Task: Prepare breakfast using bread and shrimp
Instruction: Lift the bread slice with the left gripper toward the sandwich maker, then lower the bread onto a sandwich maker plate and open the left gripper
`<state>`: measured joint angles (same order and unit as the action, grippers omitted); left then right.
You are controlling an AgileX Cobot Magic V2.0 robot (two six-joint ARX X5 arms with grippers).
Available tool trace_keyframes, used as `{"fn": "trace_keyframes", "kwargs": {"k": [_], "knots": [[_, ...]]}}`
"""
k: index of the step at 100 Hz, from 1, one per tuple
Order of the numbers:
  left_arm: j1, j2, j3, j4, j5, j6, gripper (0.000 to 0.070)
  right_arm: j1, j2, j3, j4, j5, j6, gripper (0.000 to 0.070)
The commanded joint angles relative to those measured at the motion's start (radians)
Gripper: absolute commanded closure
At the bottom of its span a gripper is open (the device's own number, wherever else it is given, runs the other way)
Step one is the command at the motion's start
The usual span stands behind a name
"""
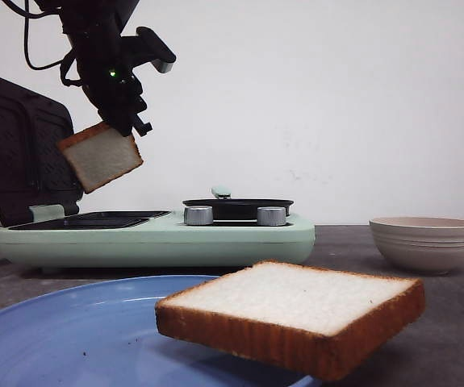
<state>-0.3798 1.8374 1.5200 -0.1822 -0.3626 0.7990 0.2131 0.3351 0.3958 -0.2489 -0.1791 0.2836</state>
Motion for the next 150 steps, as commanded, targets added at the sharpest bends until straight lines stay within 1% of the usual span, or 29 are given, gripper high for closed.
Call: {"fn": "trace_keyframes", "kwargs": {"k": [1,10,35,81,83,86,88,91,92,93,97,99,100,101,102,105,112,118,130,150], "knots": [[-0.006,0.035,0.025,0.014,0.024,0.031,0.0699,0.009,0.003,0.010,0.008,0.006,-0.016,0.0221],[-0.010,0.048,0.025,0.014,0.043,0.031,0.0699,0.016,0.003,0.010,0.007,0.023,-0.017,0.0221],[-0.030,0.093,0.025,-0.036,0.073,0.031,0.0699,0.030,0.003,0.010,0.008,0.023,-0.031,0.0221],[-0.034,0.128,0.025,-0.153,0.069,0.030,0.0693,0.034,0.003,0.010,0.008,0.024,-0.031,0.0221],[-0.034,0.128,0.025,-0.156,0.067,0.031,0.0672,0.034,0.003,0.010,0.008,0.023,-0.032,0.0221],[-0.034,0.128,0.025,-0.162,0.067,0.031,0.0616,0.034,0.003,0.010,0.008,0.023,-0.034,0.0221],[-0.033,0.128,0.025,-0.164,0.067,0.031,0.0562,0.034,0.003,0.010,0.008,0.023,-0.034,0.0221],[-0.033,0.128,0.025,-0.170,0.068,0.031,0.0461,0.034,0.003,0.010,0.008,0.024,-0.034,0.0221],[-0.033,0.128,0.025,-0.170,0.067,0.031,0.0443,0.034,0.003,0.010,0.008,0.023,-0.034,0.0221],[-0.033,0.128,0.025,-0.171,0.067,0.031,0.0385,0.034,0.003,0.010,0.008,0.024,-0.034,0.0221],[-0.033,0.128,0.025,-0.171,0.067,0.031,0.0231,0.034,0.003,0.010,0.008,0.023,-0.034,0.0221],[-0.033,0.128,0.025,-0.170,0.067,0.031,0.0166,0.034,0.003,0.010,0.008,0.023,-0.034,0.0221],[-0.033,0.128,0.025,-0.170,0.067,0.031,0.0152,0.034,0.003,0.010,0.008,0.023,-0.034,0.0221],[-0.033,0.128,0.025,-0.169,0.067,0.031,0.0115,0.034,0.003,0.010,0.008,0.024,-0.034,0.0221],[-0.033,0.128,0.025,-0.169,0.067,0.031,0.0094,0.034,0.003,0.010,0.008,0.023,-0.034,0.0221],[-0.033,0.128,0.025,-0.167,0.066,0.031,0.0051,0.034,0.003,0.010,0.008,0.023,-0.034,0.0221],[-0.033,0.128,0.025,-0.165,0.050,0.031,0.0020,0.034,0.003,0.010,0.008,0.023,-0.034,0.0221],[-0.033,0.127,0.026,-0.165,0.037,0.030,0.0020,0.034,0.003,0.010,0.008,0.024,-0.034,0.0221],[-0.035,0.119,0.026,-0.167,0.038,0.029,0.0021,0.034,0.003,0.010,0.008,0.024,-0.035,0.0221],[-0.037,0.095,0.026,-0.162,0.054,0.017,0.0021,0.034,0.003,0.010,0.008,0.024,-0.037,0.0221]]}}
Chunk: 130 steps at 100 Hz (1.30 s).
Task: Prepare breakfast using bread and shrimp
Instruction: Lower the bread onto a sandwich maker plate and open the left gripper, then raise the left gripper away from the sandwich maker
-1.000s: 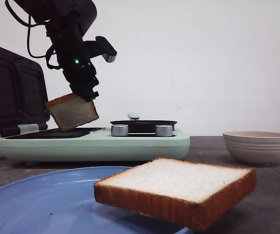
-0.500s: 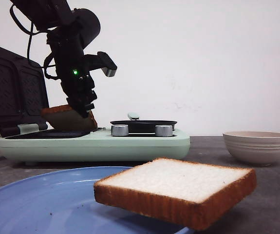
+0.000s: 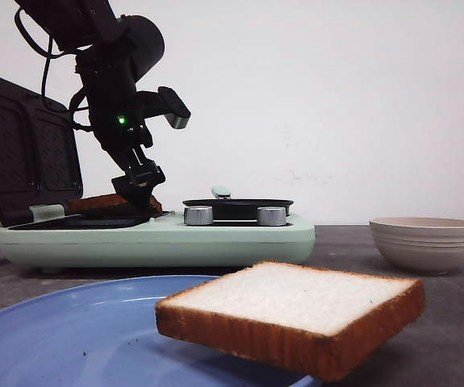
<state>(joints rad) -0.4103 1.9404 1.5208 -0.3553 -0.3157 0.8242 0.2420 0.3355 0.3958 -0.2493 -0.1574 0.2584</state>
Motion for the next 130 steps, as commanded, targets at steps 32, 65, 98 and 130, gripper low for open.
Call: {"fn": "trace_keyframes", "kwargs": {"k": [32,65,98,130], "knots": [[0.004,-0.039,0.025,0.011,0.063,-0.075,0.0022,0.005,0.003,0.010,-0.006,0.002,-0.012,0.0221],[0.018,-0.061,0.025,-0.040,0.075,-0.157,0.0046,0.005,0.003,0.010,-0.023,0.002,-0.017,0.0221],[0.017,-0.285,0.025,-0.058,0.182,-0.530,0.0687,0.005,0.018,0.010,-0.047,0.004,-0.025,0.0222],[0.014,-0.635,0.025,-0.296,0.283,-0.755,0.0686,0.005,0.119,0.010,-0.047,-0.051,0.024,0.0246]]}}
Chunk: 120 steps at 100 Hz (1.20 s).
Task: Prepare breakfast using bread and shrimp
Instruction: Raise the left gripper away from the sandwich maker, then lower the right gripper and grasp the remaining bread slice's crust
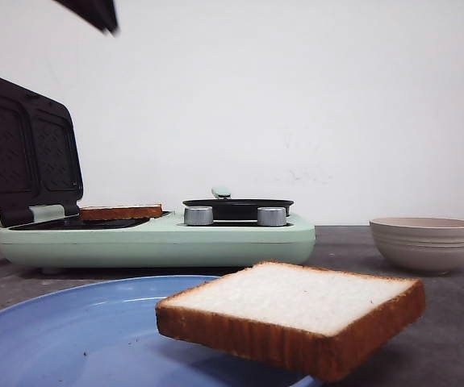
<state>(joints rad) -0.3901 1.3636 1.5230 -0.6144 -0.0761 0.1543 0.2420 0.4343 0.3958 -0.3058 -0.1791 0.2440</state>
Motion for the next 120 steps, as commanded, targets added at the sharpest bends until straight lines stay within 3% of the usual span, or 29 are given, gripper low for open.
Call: {"fn": "trace_keyframes", "kwargs": {"k": [1,9,22,35,45,59,76,120], "knots": [[-0.007,-0.069,0.023,-0.046,0.052,-0.089,0.0686,0.005,0.025,0.010,0.011,-0.038,0.044,0.0256],[-0.021,-0.152,0.023,-0.118,0.095,-0.100,0.0686,0.005,0.077,0.011,0.023,-0.122,0.108,0.0311],[-0.056,-0.266,0.023,-0.225,0.097,-0.104,0.0686,0.004,0.222,0.056,0.029,-0.274,0.195,0.0313],[-0.085,-0.350,0.023,-0.308,0.096,-0.118,0.0686,0.005,0.396,0.204,-0.050,-0.399,0.178,0.0309],[-0.092,-0.397,0.023,-0.357,0.097,-0.119,0.0686,0.005,0.541,0.356,-0.203,-0.495,0.079,0.0305],[-0.092,-0.446,0.023,-0.402,0.096,-0.119,0.0686,0.005,0.698,0.469,-0.410,-0.541,-0.056,0.0284],[-0.092,-0.486,0.023,-0.423,0.096,-0.119,0.0686,0.008,0.840,0.469,-0.531,-0.590,-0.156,0.0284],[-0.092,-0.529,0.023,-0.468,0.096,-0.118,0.0686,0.090,0.992,0.445,-0.557,-0.616,-0.201,0.0284]]}}
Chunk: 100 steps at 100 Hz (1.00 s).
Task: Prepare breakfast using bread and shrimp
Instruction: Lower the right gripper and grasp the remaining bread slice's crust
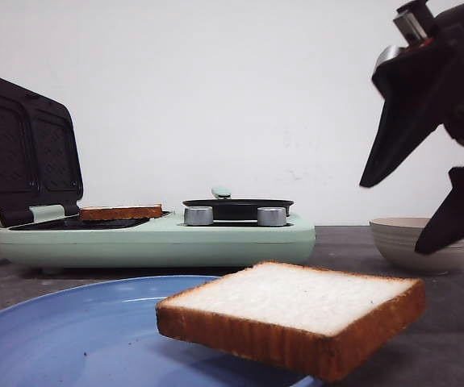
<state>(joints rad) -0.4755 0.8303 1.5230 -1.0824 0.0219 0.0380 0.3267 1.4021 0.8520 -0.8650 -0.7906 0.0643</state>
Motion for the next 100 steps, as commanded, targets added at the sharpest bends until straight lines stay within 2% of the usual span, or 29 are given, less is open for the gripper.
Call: {"fn": "trace_keyframes", "kwargs": {"k": [1,36,56,72,89,94,100], "knots": [[-0.006,0.003,0.023,-0.001,-0.002,-0.002,0.0687,0.005,0.024,-0.013,0.003,-0.005,-0.021,0.0284],[-0.006,-0.008,0.023,0.004,-0.002,0.003,0.0687,0.005,0.042,-0.091,0.124,-0.028,0.007,0.0284],[-0.006,0.000,0.023,0.013,-0.002,0.003,0.0687,0.006,0.067,-0.095,0.129,-0.034,0.007,0.0284],[-0.006,0.002,0.023,0.013,-0.002,0.003,0.0687,0.010,0.104,-0.095,0.156,-0.099,0.007,0.0284],[-0.006,0.002,0.023,0.013,-0.002,0.003,0.0687,0.016,0.138,-0.095,0.171,-0.103,0.008,0.0287],[-0.006,0.002,0.023,0.014,-0.002,0.003,0.0687,0.020,0.146,-0.095,0.171,-0.102,0.007,0.0319],[-0.006,0.002,0.023,0.013,-0.002,0.003,0.0687,0.022,0.150,-0.095,0.174,-0.103,0.007,0.0402]]}}
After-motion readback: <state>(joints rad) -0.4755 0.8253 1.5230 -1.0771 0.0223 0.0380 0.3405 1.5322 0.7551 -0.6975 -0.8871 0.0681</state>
